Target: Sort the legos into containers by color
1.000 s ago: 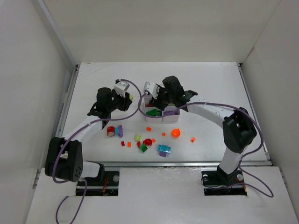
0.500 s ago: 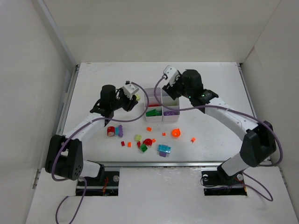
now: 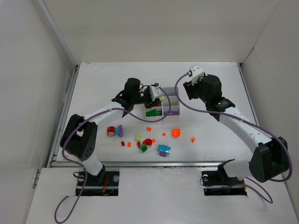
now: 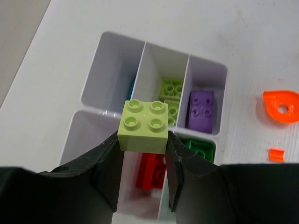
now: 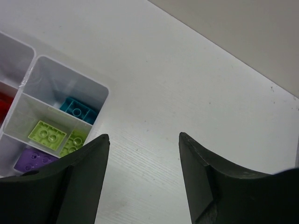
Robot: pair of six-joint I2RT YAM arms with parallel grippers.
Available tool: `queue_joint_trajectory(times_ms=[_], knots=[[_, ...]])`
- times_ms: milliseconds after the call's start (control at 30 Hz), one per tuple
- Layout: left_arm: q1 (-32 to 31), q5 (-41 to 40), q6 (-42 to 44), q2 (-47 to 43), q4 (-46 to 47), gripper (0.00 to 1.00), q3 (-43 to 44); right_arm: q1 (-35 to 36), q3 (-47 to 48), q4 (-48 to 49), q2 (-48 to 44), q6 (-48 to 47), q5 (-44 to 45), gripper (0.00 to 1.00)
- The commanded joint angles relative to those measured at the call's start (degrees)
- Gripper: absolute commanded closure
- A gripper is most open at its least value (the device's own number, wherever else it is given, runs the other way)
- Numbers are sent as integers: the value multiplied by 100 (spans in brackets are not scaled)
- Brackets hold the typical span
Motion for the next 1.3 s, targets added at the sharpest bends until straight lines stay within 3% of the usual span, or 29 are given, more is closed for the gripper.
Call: queue_joint_trajectory(times_ms=[0,200,433,567,600,833,1167,1267], knots=[[-260,379,45,392,424,100,582,-66,-112,459,-248,213,106,33],[-682,379,-228,1097,424,100,1365,-172,-244,459,-319,90,-69,33],[-735,256,-281,1370,81,100,1551,-347,-298,512,-257,29,-263,33],[-735,203,-167,1422,-120,90,1551,-347,-245,512,-125,-24,-316,33],[-735,203,-167,1422,-121,83,1551,-347,-184,512,-65,-24,-316,33],[-735,-157,-465,1422,107,71,1436,-347,-8,512,50,29,-501,33],[-735,-430,-852,1422,222,39,1384,-347,-60,512,-73,-85,-624,32],[-735,-482,-852,1422,222,39,1384,-347,-60,512,-73,-85,-676,32]])
